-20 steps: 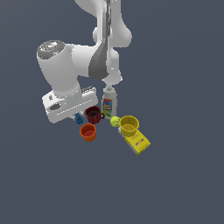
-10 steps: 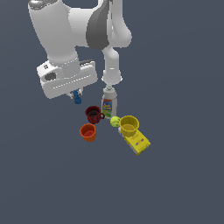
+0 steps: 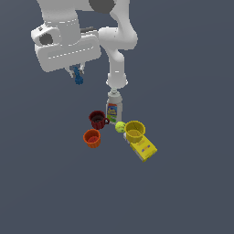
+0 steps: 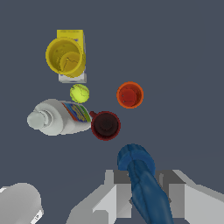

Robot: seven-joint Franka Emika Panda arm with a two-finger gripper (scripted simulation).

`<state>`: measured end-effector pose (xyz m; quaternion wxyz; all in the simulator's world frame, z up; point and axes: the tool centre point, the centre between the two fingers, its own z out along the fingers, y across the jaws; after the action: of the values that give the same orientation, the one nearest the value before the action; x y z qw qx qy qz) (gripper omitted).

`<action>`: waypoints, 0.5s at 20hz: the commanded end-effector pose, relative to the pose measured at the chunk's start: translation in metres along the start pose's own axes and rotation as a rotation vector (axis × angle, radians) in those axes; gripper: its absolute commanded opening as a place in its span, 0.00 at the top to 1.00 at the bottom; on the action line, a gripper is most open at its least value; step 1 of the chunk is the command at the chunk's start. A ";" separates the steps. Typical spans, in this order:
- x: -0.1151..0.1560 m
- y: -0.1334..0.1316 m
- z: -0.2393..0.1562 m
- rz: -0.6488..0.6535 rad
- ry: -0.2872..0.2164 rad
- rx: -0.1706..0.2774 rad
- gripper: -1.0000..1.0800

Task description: Pick up a designated object from a clutter of objects.

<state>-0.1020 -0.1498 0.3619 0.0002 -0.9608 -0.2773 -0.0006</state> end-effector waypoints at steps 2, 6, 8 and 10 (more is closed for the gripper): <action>-0.013 -0.009 -0.025 0.000 -0.001 0.001 1.00; -0.024 -0.016 -0.047 0.000 -0.001 0.000 1.00; -0.028 -0.018 -0.056 0.000 -0.001 0.000 1.00; -0.031 -0.020 -0.062 0.000 -0.001 0.000 1.00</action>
<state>-0.1354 -0.1497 0.4188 -0.0001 -0.9608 -0.2771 -0.0006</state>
